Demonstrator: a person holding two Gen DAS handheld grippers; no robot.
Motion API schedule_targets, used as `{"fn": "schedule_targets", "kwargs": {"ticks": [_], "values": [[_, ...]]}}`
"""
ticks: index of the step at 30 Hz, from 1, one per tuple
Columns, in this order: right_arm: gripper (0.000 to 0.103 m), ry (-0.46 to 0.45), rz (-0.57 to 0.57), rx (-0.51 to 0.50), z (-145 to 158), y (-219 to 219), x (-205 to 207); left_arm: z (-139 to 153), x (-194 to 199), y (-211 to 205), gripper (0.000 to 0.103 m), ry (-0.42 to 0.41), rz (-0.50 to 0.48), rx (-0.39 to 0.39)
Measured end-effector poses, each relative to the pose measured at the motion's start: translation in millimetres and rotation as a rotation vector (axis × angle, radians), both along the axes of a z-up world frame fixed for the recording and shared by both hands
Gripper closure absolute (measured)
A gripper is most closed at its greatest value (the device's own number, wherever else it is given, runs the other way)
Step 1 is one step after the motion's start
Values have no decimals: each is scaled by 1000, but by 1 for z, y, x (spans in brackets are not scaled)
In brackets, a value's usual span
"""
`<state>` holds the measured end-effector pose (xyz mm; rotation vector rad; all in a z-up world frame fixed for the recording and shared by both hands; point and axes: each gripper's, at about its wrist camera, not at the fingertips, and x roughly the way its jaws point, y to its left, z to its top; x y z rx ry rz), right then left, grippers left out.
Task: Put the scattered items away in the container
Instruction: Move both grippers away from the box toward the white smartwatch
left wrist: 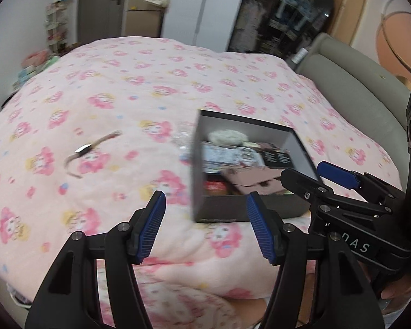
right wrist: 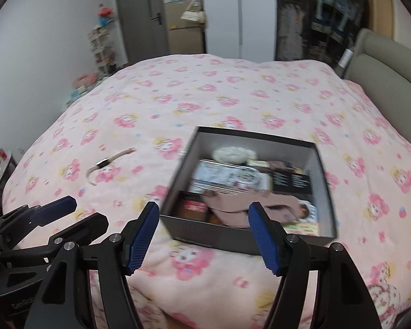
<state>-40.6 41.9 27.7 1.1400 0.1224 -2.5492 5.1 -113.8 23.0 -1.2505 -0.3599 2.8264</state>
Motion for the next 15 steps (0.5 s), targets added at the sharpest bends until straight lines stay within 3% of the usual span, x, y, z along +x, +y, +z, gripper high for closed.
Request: {"fn": "schedule_targets", "kwargs": {"ticks": [5,15], "values": [[38,-2,90,12,-1,-53,3,-4,14,-46,40,-9,91,-10],[38,-22,214,69,-17,-125,-7,-33,19,-111,40,-34,213,59]]}}
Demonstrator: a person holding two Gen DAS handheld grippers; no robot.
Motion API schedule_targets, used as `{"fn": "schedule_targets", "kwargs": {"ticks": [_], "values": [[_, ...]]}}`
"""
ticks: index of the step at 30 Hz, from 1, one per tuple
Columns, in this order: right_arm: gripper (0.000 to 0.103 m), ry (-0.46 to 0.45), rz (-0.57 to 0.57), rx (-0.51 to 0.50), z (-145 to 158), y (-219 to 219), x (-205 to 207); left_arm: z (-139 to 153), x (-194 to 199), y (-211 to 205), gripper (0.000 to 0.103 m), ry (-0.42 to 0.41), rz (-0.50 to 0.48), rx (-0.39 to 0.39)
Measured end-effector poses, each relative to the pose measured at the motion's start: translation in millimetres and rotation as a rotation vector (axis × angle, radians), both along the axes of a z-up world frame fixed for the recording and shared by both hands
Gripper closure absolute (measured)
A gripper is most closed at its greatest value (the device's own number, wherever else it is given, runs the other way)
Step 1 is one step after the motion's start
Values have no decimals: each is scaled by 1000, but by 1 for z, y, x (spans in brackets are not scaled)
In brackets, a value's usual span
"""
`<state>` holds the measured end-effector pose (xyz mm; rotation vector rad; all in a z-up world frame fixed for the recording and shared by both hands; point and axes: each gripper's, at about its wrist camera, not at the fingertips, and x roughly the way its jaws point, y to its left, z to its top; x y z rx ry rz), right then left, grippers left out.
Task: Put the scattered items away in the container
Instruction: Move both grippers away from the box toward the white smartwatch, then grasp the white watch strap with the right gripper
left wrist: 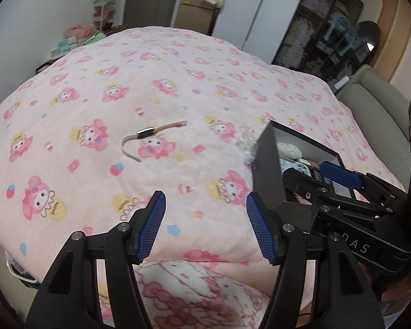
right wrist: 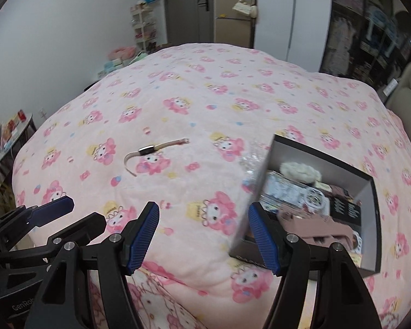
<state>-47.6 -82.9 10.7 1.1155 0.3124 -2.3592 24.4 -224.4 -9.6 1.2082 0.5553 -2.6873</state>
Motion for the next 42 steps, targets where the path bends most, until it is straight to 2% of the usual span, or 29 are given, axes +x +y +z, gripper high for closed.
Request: {"fn": "schedule_targets", "kwargs": {"ticks": [11,23,26,29,31,35,38,39,40,42], "values": [[38,-25,68,53,-28,-62,-39,-36,-29,-53,41,-33,109,71],[38,-38,56,127,-62,-120,-132,-85,-119,-111,43,-59,188,191],[38,-100,51,116,-80,-134,-162,-94,-145,-125,43,-77,202,169],[38,-205,52,85,-105,-144,-185,-109,-164,-145,41,-81,224,208],[38,-265,47,69,-122,-149,-197,-121,-174,-156,41,-102,262,206],[38,-355,30,35,-151,-158,-212,-146,-181,-176,43,-113,335,243],[38,-379,28,6,-164,-166,-219,-161,-178,-186,44,-107,379,279],[38,-387,28,0,-168,-169,-221,-167,-177,-189,45,-114,396,271],[38,-401,28,-11,-172,-171,-223,-172,-177,-192,53,-124,401,268],[38,-452,20,-33,-183,-176,-226,-183,-175,-195,58,-151,398,285]]}}
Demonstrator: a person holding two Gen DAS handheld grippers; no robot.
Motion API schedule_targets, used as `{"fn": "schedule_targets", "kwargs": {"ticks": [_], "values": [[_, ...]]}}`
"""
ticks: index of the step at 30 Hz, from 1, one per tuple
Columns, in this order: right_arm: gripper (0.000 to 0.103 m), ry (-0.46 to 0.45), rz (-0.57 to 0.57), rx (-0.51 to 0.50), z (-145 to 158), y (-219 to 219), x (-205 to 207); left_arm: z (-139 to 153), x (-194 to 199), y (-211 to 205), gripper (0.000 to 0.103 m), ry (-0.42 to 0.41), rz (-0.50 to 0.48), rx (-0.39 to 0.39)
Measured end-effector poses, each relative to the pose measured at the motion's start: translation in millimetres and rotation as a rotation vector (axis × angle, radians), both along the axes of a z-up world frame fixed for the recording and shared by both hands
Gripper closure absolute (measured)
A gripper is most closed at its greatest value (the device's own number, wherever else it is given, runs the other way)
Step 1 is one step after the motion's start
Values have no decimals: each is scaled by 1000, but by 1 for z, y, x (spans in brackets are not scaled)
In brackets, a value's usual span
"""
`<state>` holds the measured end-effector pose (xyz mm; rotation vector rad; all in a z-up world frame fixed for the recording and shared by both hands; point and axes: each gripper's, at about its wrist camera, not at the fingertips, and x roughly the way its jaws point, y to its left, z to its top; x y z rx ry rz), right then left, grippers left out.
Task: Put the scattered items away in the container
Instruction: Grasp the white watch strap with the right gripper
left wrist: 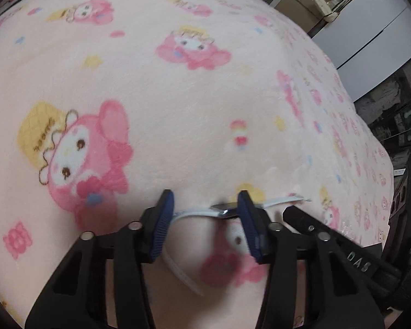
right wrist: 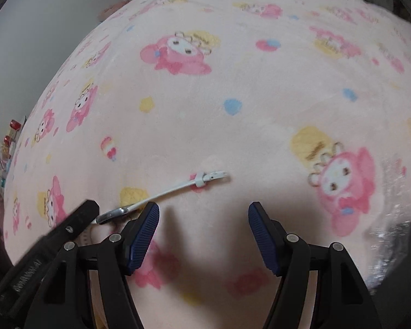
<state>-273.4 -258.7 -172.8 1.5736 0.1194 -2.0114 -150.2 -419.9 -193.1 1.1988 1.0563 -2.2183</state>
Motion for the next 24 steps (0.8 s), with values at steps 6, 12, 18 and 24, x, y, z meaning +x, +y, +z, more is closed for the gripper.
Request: {"fn": "schedule_targets", "kwargs": {"ticks": [6,12,18,24], "values": [[38,-20,-55,-61,-6,2,12,-6,18,9,72,-28,-77,40],[38,-30,-26,-56,-10,-12,18,14,44,3,71,73,-25,145],[59,16,-7,-29,-17,-24,29,18,54,-3,71,178,-14,300],[90,52,9,-97,2,-16,46,-15,33,6,65,97,17,341]]}}
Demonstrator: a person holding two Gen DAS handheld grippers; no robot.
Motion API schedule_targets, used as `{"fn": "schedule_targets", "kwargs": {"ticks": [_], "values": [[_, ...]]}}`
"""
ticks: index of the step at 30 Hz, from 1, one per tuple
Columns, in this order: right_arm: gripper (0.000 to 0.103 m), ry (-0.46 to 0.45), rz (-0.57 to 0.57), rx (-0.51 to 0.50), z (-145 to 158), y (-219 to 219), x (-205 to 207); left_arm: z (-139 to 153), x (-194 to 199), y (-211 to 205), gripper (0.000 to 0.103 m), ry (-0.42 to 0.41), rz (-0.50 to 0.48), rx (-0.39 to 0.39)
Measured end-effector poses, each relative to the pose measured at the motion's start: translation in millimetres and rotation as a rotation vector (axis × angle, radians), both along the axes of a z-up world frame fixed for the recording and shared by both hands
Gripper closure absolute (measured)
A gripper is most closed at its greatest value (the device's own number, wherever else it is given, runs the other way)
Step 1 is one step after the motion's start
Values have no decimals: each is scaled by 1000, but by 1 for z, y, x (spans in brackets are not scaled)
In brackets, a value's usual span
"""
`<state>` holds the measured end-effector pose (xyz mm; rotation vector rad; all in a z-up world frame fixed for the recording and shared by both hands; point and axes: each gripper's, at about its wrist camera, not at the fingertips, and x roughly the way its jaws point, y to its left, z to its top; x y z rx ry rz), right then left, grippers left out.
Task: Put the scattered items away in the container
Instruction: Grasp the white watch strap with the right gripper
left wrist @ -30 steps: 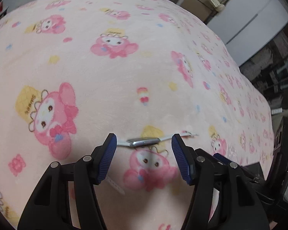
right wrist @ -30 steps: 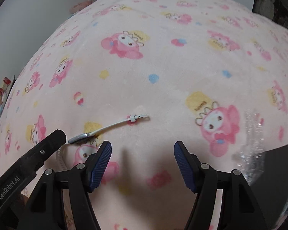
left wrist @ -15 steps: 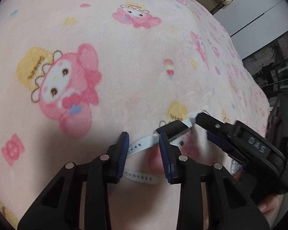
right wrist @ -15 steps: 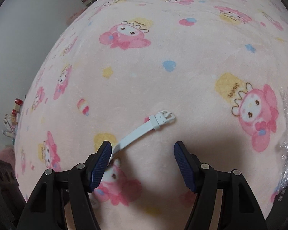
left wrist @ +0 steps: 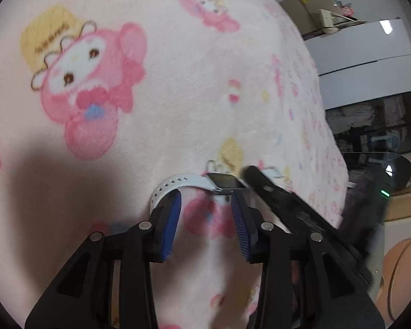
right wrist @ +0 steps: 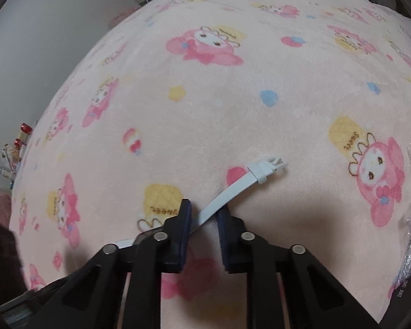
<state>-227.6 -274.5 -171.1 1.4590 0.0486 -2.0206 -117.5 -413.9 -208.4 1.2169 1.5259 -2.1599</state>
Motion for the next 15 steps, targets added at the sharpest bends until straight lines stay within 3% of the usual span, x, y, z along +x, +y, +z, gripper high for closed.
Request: {"fn": "schedule_targets", "kwargs": {"ticks": [5,9,11,12,13,15], "values": [[94,-18,5,-63,9,18,9,2,7,-10,59,71,77,22],[94,-74,7,-72,-3,31,23,-3,2,-9,61,24,75,-33],[94,-87,3,-70,-9,33,29,1,-1,-4,72,-3,51,-88],[94,-87,-2,-74,-9,36,30,4,-6,2,87,-21,23,-129],[94,-89,-7,-81,-8,39,30,5,-6,4,95,-13,-5,-132],[94,-96,-12,-116,-1,45,32,8,-2,8,96,31,-43,-84]]}}
